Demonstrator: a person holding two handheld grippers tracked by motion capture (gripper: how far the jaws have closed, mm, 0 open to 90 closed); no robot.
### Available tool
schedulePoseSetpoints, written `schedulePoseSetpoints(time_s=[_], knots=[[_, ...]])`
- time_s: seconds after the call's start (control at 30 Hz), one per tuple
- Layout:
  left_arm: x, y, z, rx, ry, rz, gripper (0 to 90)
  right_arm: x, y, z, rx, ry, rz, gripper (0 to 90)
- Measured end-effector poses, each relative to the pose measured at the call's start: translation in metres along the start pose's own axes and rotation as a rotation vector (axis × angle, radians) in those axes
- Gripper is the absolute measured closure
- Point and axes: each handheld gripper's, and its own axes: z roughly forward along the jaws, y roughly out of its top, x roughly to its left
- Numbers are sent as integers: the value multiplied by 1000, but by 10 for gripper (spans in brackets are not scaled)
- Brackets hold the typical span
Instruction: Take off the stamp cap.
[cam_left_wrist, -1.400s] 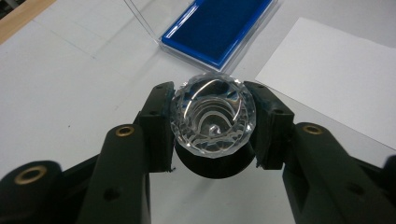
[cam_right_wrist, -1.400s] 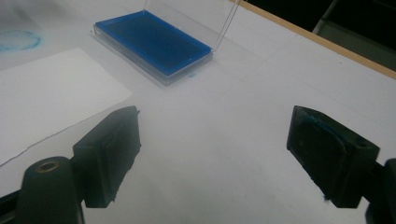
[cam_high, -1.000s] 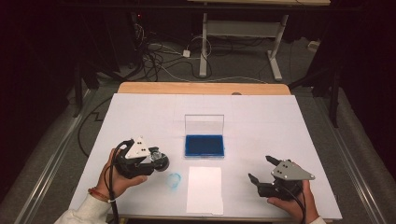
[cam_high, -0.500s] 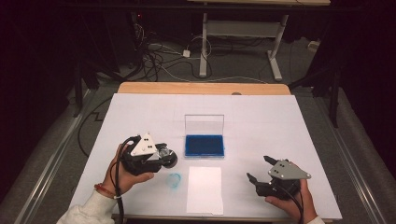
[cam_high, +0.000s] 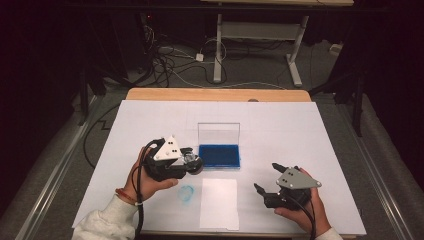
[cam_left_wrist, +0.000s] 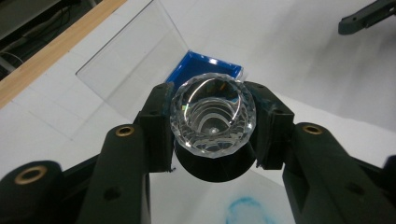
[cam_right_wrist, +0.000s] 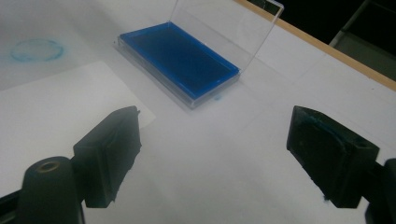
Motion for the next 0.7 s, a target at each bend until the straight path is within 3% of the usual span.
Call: schedulePoseSetpoints(time_s=[0.7], knots=[[-5,19,19,-30,-52,13,548,30,34,34,-52,87,-63,171]])
